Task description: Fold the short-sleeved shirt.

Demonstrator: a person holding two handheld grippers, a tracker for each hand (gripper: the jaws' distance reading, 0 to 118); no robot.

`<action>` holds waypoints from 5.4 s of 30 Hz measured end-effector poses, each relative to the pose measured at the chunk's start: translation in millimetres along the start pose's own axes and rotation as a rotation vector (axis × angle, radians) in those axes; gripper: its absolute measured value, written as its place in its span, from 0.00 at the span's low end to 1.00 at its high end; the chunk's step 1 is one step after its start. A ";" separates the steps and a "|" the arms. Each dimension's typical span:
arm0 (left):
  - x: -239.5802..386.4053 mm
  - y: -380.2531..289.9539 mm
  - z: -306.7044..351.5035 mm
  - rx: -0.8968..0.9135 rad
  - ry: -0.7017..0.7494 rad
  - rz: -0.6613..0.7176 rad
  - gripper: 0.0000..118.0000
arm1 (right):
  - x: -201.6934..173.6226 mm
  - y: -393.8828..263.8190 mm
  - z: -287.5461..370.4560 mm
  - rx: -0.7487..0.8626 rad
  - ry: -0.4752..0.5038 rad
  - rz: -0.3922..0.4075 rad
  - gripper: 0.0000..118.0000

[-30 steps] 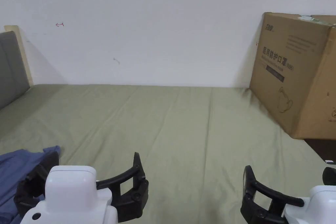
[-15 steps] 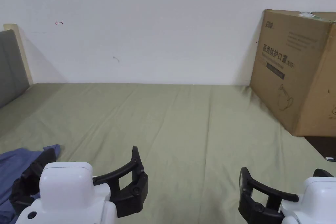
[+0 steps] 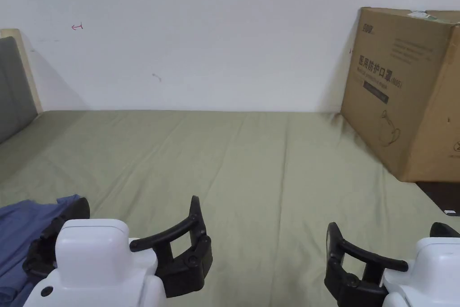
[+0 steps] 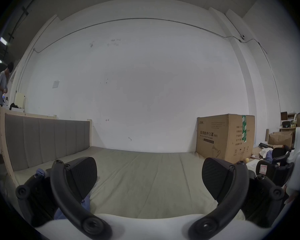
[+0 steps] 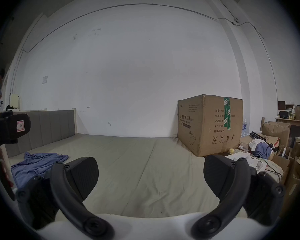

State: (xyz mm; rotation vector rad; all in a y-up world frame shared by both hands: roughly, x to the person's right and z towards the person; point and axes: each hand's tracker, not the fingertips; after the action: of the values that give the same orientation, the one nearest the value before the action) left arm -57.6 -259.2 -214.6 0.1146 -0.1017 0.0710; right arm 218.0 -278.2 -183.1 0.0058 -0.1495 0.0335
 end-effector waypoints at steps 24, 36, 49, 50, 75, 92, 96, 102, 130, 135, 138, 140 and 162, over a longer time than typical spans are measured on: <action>-16.8 4.0 5.3 -0.113 0.032 -0.052 0.00 | 2.2 5.7 -0.4 -0.052 -0.008 -0.032 0.00; -156.1 47.7 96.1 -0.089 0.468 -0.147 0.00 | -145.9 26.6 -24.3 -0.096 0.429 -0.128 0.00; -216.0 51.5 43.8 -0.222 0.426 0.001 0.00 | -150.9 31.5 -29.3 -0.118 0.493 -0.055 0.00; -234.3 51.2 17.6 -0.299 0.404 0.028 0.00 | -144.9 30.1 -32.1 -0.124 0.483 -0.043 0.00; -416.0 -199.7 -236.2 -1.160 0.313 0.240 1.00 | -143.1 -55.1 -126.0 -0.478 0.402 -0.047 0.00; -385.0 -28.7 -183.7 -0.849 0.366 0.206 0.01 | -91.7 11.9 -83.0 -0.398 0.394 -0.110 0.00; -341.6 74.0 -171.9 -0.717 0.189 0.120 0.01 | -71.6 37.1 -64.4 -0.333 0.383 -0.103 0.00; -250.9 213.6 -164.2 -0.477 -0.030 0.120 0.01 | -37.0 62.2 -42.4 -0.275 0.352 -0.130 0.00; 47.5 -172.7 -233.6 -1.259 -0.368 0.153 0.95 | 84.1 -8.1 -41.5 -0.480 0.072 -0.221 0.00; 10.9 -80.1 -199.0 -0.972 -0.379 0.147 0.95 | 74.2 -9.5 -40.5 -0.485 0.090 -0.205 0.00; -19.8 -33.0 -146.0 -0.720 -0.388 0.165 0.90 | 66.1 0.1 -35.4 -0.418 0.116 -0.210 0.00; -32.8 -6.8 -101.6 -0.522 -0.284 0.141 0.68 | 59.7 6.2 -30.9 -0.353 0.125 -0.201 0.00; -105.0 29.8 -93.8 -0.566 -0.034 0.195 0.00 | 33.3 17.8 -18.4 -0.170 0.088 -0.177 0.00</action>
State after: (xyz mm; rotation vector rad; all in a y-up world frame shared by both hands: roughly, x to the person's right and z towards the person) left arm -155.0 -225.4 -315.0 -0.4600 -0.1628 0.2315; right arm 253.0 -259.2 -196.3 -0.1517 -0.0629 -0.1551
